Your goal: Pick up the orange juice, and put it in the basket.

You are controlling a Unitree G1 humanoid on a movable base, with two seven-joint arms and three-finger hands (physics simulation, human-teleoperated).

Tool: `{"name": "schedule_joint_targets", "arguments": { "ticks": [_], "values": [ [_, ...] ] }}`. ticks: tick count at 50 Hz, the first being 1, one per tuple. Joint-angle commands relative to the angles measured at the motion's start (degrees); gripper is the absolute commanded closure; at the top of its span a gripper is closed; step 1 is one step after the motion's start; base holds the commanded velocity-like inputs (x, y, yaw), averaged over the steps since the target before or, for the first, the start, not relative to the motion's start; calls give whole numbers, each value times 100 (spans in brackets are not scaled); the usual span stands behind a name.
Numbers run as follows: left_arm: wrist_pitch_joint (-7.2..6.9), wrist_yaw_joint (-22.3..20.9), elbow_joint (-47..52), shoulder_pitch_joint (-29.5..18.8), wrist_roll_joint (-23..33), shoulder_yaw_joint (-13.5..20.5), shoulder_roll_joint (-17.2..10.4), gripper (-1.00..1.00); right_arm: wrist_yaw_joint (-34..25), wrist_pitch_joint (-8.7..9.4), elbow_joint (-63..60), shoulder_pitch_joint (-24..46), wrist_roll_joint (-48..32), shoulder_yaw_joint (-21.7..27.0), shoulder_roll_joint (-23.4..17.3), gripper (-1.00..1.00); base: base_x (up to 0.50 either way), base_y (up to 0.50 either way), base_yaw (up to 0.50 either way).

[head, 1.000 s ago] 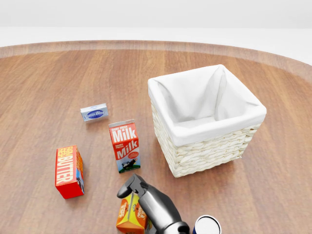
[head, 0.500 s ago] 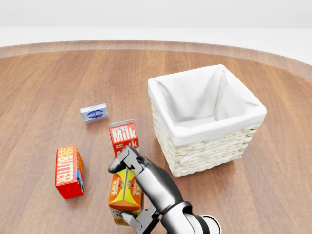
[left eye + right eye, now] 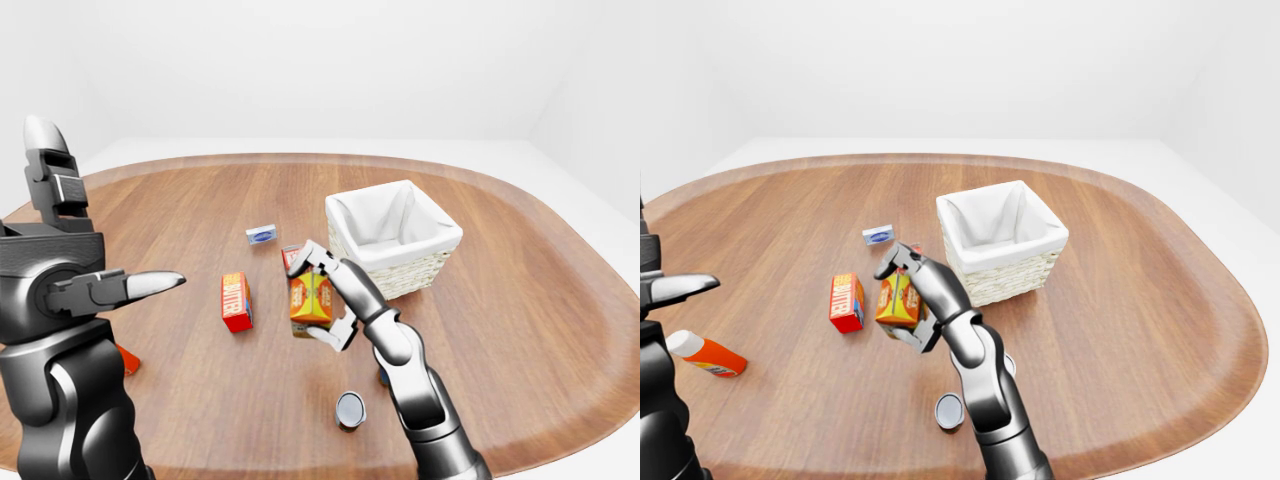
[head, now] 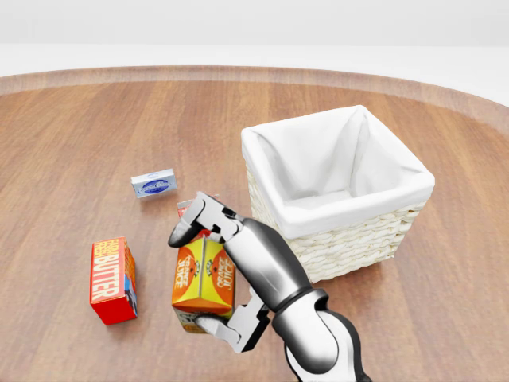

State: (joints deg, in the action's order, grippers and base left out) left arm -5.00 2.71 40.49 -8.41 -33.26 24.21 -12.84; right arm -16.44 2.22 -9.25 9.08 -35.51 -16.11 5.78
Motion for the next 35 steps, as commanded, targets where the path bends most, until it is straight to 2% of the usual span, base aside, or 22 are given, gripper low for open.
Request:
{"name": "schedule_joint_targets", "arguments": {
  "ticks": [1,5,11,14,25,28,31,35],
  "values": [
    [0,-1,-35,-13,13,-13,-4,-100,-182,278,-614,336,16,127,55,100,0,0,0],
    [0,-39,-172,-44,96,-78,1,-100,-322,278,-910,744,38,284,86,100,0,0,0],
    [0,-26,-119,-35,72,-58,2,-100,-349,278,-992,895,61,336,79,100,0,0,0],
    [0,-5,-55,-22,36,-31,3,-100,-378,278,-1089,1283,137,509,104,100,0,0,0],
    [0,20,33,1,-26,15,0,-100,-92,278,-806,2299,589,865,68,100,0,0,0],
    [0,21,34,1,-28,15,-1,-100,-64,278,-809,2310,623,847,39,100,0,0,0],
    [0,43,104,19,-80,57,-2,-100,20,278,-664,2843,851,1029,-10,100,0,0,0],
    [0,3,-50,-15,3,-16,-8,-100,146,278,-552,3079,1049,1107,-98,100,0,0,0]
  ]
}}
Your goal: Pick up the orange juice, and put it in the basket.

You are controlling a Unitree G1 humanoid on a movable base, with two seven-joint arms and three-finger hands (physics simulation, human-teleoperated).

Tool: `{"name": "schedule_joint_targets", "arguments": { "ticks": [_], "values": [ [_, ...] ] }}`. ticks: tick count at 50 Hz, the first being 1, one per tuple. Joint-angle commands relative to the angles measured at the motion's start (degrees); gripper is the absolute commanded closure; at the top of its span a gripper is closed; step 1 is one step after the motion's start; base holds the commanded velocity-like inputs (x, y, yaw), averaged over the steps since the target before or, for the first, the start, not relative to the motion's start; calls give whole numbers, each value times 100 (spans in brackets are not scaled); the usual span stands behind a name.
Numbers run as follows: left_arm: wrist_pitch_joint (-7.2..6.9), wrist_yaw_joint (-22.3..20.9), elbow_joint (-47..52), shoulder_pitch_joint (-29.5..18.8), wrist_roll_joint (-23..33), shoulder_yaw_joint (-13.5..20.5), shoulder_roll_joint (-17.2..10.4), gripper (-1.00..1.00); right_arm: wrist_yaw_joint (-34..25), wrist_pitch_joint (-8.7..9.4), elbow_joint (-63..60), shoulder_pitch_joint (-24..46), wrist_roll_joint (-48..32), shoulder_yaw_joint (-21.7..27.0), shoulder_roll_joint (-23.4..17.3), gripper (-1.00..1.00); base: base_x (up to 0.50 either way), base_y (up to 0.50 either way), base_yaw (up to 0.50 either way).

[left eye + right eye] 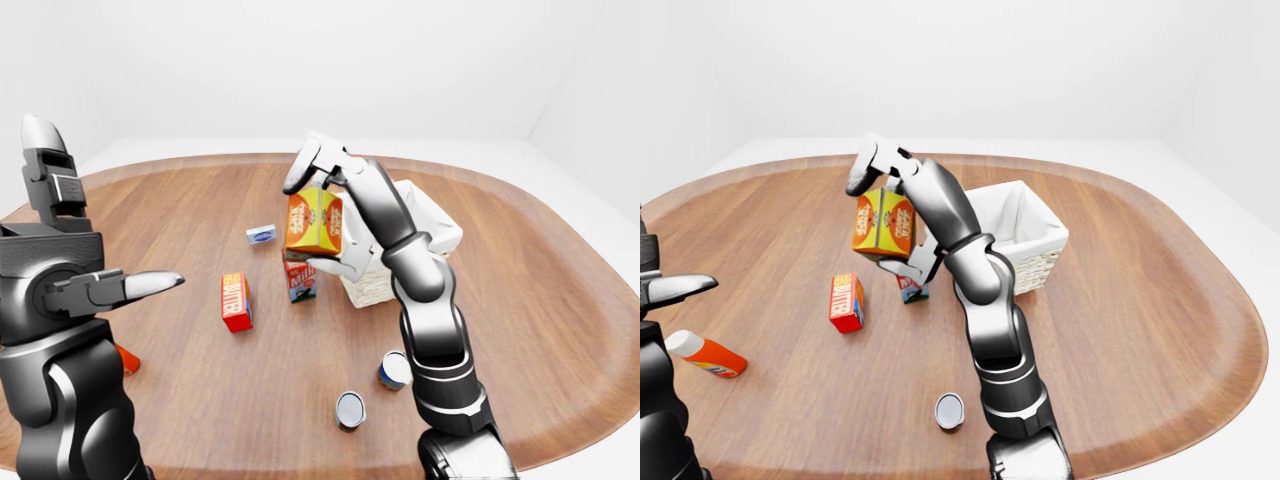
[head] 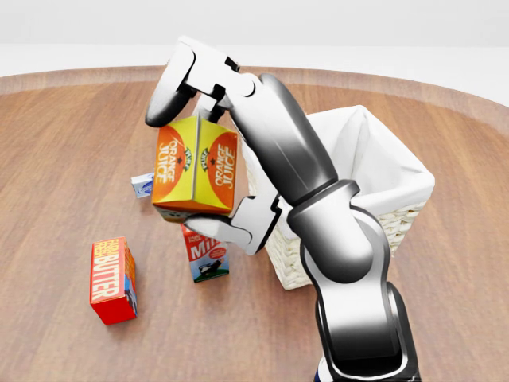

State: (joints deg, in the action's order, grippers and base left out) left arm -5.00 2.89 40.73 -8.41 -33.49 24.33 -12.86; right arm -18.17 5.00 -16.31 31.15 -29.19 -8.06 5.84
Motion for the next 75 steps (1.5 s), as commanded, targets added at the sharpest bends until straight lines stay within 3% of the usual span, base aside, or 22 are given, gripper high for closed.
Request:
{"name": "schedule_joint_targets", "arguments": {
  "ticks": [1,7,25,44,45,51,58,68,75],
  "values": [
    [0,-21,-96,-20,38,-37,-5,-100,365,0,157,919,517,331,-100,100,0,0,0],
    [0,-59,-213,-45,109,-91,0,-100,526,0,324,1140,749,384,-236,100,0,0,0],
    [0,-86,-229,-34,148,-103,16,-100,1170,0,1739,2677,1472,904,-990,100,0,0,0],
    [0,-28,-54,6,38,-18,14,-100,1788,0,5121,4228,1924,1236,-1776,100,0,0,0],
    [0,-20,-20,15,17,-2,13,-100,1821,-34,5424,4356,1915,1248,-1835,100,0,0,0],
    [0,8,91,40,-47,46,4,-100,1967,-656,6693,4810,1922,1304,-2023,100,0,0,0],
    [0,16,91,34,-57,45,1,-100,2052,-993,7365,4954,1905,1322,-2107,100,0,0,0],
    [0,54,137,24,-109,75,-9,-100,2150,-1000,8086,5175,1829,1369,-2220,100,0,0,0],
    [0,-38,-189,-43,90,-88,-20,-100,2207,-1000,8392,5221,1765,1391,-2247,100,0,0,0]
  ]
}}
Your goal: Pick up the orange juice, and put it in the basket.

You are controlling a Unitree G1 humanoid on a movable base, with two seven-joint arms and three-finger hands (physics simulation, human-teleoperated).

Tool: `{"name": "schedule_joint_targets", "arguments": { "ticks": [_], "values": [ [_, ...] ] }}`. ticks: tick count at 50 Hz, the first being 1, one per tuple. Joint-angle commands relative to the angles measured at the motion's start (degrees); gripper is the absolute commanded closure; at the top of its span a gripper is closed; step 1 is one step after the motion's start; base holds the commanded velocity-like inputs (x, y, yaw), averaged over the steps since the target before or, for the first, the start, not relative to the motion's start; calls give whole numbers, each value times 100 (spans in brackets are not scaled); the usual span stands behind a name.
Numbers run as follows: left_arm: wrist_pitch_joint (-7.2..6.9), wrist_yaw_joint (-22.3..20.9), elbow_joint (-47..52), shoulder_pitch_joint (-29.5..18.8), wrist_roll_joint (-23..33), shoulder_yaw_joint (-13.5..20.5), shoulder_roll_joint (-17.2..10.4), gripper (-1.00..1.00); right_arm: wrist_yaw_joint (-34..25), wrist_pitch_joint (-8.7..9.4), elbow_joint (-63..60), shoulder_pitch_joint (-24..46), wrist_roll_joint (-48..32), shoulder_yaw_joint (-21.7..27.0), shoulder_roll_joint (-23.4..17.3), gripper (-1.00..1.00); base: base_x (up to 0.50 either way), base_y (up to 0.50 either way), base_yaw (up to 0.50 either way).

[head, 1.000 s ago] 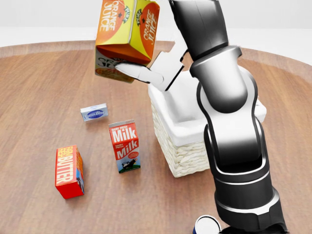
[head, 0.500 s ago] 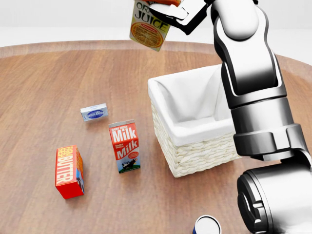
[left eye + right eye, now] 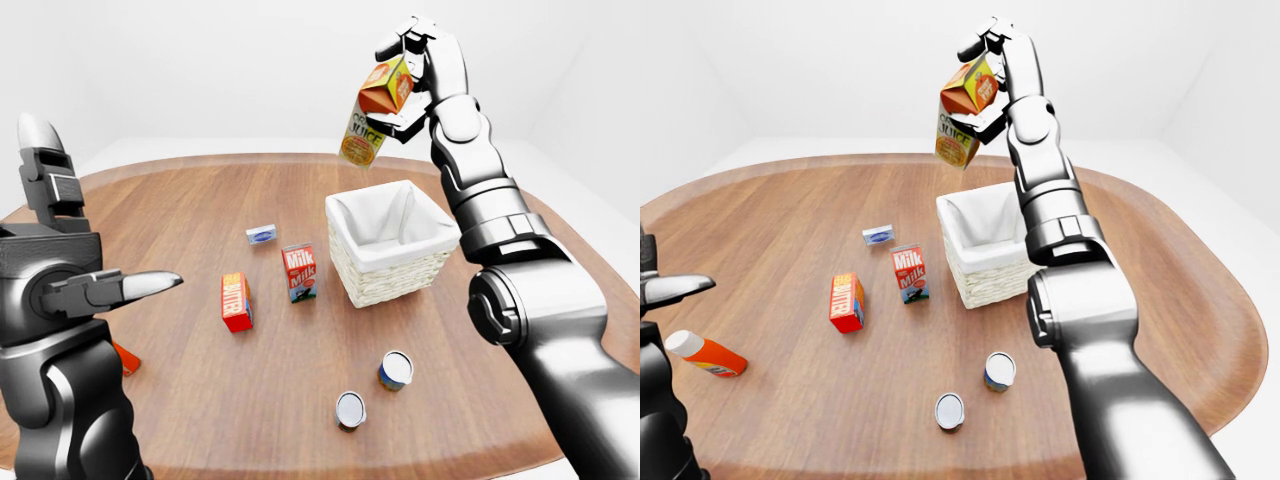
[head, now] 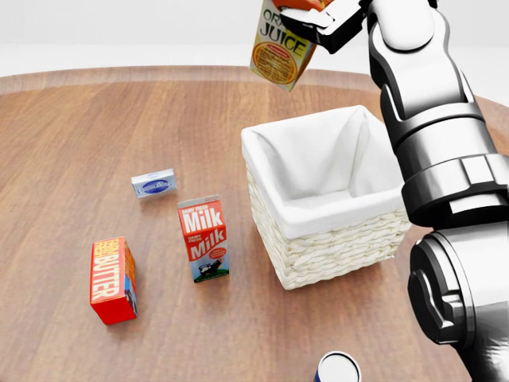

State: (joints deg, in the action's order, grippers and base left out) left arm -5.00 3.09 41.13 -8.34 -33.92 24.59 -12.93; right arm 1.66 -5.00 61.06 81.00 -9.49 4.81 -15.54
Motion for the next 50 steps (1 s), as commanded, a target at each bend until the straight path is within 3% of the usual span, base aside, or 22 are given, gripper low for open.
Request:
{"name": "schedule_joint_targets", "arguments": {
  "ticks": [1,50],
  "values": [
    [0,-67,-247,-53,149,-124,-11,-100,229,0,676,240,-215,106,-109,100,0,0,0],
    [0,-57,-89,-15,101,-50,22,-100,725,0,1478,123,-786,391,-144,100,0,0,0]
  ]
}}
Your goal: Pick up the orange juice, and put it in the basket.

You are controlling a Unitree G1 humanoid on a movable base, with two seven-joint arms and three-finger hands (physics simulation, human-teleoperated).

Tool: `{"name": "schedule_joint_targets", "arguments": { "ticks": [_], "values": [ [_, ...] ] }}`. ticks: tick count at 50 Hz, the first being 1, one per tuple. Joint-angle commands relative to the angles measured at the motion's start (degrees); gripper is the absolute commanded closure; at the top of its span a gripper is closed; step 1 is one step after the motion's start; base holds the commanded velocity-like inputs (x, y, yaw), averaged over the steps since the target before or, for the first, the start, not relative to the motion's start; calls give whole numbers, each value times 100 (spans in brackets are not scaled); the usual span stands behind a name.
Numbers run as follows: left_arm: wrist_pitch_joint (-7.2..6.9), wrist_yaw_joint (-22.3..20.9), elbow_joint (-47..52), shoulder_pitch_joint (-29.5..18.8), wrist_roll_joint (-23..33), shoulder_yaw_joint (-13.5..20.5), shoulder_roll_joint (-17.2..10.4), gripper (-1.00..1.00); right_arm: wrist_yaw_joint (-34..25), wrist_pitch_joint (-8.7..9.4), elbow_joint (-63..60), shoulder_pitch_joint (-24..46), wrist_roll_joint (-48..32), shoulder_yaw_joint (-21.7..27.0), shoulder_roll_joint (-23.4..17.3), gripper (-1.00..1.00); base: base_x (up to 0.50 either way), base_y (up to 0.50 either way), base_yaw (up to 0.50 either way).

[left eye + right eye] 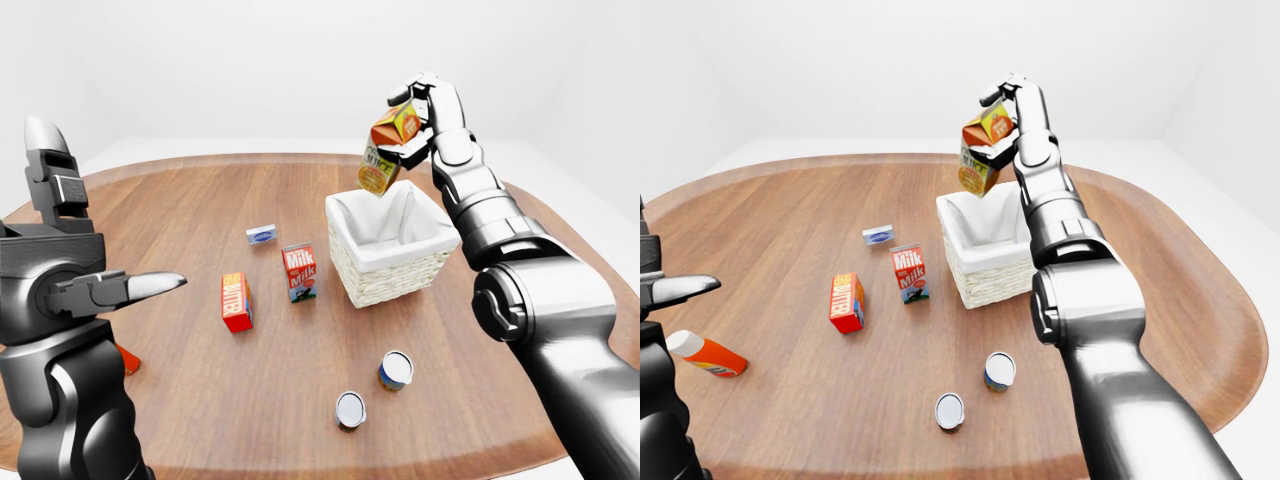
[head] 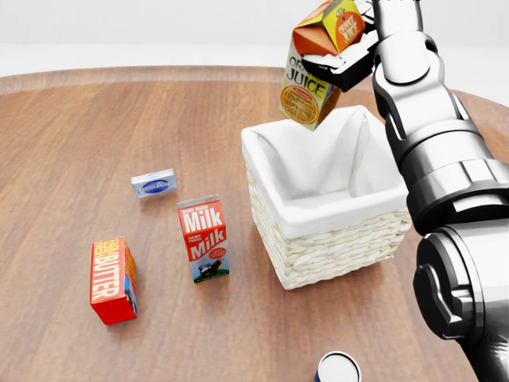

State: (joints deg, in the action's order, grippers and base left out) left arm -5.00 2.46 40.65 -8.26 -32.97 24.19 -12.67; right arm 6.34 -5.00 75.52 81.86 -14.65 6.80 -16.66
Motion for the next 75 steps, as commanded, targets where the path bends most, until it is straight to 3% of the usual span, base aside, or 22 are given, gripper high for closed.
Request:
{"name": "schedule_joint_targets", "arguments": {
  "ticks": [1,54,75],
  "values": [
    [0,9,-43,-26,6,-12,-5,-100,265,0,37,38,-278,200,-31,100,0,0,0],
    [0,20,1,6,-43,9,0,-100,1075,0,230,-225,-1305,263,290,100,0,0,0],
    [0,78,56,5,-115,41,-13,-100,1266,0,255,-296,-1340,423,331,100,0,0,0]
  ]
}}
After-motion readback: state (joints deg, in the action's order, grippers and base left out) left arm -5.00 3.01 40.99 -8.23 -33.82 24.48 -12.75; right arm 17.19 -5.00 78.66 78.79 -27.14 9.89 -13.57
